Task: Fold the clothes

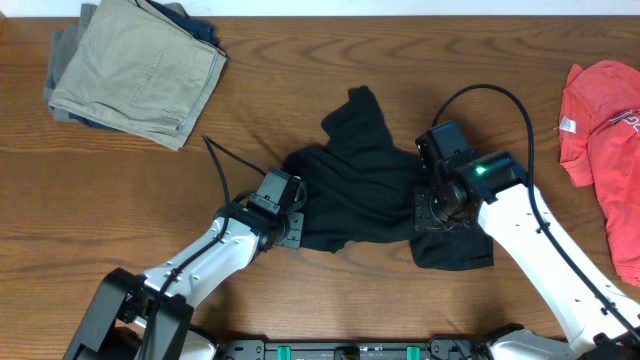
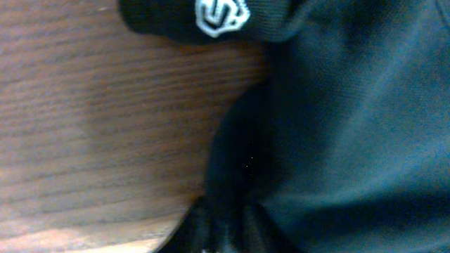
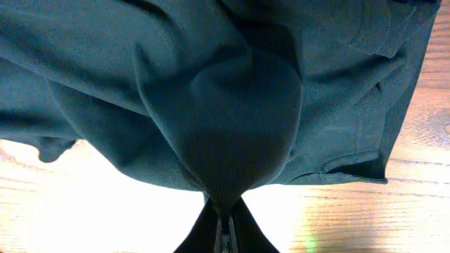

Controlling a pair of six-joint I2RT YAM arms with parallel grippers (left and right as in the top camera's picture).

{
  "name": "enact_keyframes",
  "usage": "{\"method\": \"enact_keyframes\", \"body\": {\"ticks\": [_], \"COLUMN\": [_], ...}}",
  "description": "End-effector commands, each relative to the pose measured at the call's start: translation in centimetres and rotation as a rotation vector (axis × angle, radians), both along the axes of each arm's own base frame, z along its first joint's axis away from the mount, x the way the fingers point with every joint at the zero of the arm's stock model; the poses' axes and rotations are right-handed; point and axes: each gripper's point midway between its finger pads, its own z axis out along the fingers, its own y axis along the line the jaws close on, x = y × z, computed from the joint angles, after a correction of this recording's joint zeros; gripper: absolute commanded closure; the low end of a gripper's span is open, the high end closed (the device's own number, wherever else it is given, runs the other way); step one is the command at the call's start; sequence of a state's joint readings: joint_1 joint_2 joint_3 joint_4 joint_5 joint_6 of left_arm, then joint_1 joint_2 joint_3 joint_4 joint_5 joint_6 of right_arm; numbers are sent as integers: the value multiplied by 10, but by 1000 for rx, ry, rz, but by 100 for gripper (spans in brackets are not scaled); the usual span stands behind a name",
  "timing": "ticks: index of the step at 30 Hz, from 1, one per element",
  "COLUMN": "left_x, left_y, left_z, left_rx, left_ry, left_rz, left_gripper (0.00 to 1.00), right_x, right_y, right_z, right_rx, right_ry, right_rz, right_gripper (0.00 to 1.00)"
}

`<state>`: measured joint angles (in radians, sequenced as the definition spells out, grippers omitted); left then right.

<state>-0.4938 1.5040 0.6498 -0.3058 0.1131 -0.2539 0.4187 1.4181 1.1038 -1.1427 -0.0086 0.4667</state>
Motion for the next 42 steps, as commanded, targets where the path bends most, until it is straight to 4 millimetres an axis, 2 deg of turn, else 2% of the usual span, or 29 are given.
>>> {"method": "enact_keyframes", "body": {"ticks": [1, 4, 7, 13, 16, 19, 20, 21, 22, 23, 25, 26, 27, 30, 36, 41, 42], "left_x": [-1, -2, 0, -2, -7, -15, -18, -21, -25, -29, -35, -37, -40, -44, -49, -53, -54], "left_y": [-1, -1, -2, 0, 7, 20, 25, 28, 31, 35, 39, 40, 41, 44, 55, 63, 63], "left_z": [0, 13, 42, 136, 191, 240, 254, 265, 276, 285, 294, 296, 295, 288, 268, 252, 250], "left_rx": [-1, -12, -30, -109, -150, -169, -172, -178, -187, -195, -208, -211, -208, -190, -117, -53, -45], "left_ry": [5, 0, -30, -170, -272, -376, -408, -432, -456, -475, -494, -497, -493, -460, -371, -298, -284], "left_rz": [-12, 11, 17, 19, 52, 72, 82, 86, 91, 102, 110, 110, 110, 113, 174, 206, 208], "left_gripper": [94, 94, 94, 94, 94, 94, 94, 94, 94, 94, 94, 94, 94, 94, 94, 94, 94], "right_x": [-2, -2, -1, 5, 7, 10, 12, 13, 15, 15, 14, 12, 10, 1, -16, -25, -27], "right_y": [1, 1, -1, -12, -21, -27, -29, -30, -31, -32, -33, -33, -34, -36, -41, -27, -27], "right_z": [0, 0, 0, 8, 25, 50, 60, 68, 75, 80, 87, 87, 86, 77, 34, -3, -9], "right_rx": [0, 0, -5, 0, 11, 27, 32, 35, 38, 41, 49, 50, 46, 31, 5, 83, 83], "right_ry": [1, 1, -3, -20, -48, -105, -136, -157, -181, -198, -222, -222, -212, -163, -54, 4, 13], "right_rz": [0, -1, -23, -75, -104, -99, -75, -59, -45, -39, -33, -33, -32, -32, -55, -39, -39], "right_gripper": [96, 97, 99, 99, 99, 98, 93, 84, 73, 55, 16, 4, 1, 1, 1, 1, 6]}}
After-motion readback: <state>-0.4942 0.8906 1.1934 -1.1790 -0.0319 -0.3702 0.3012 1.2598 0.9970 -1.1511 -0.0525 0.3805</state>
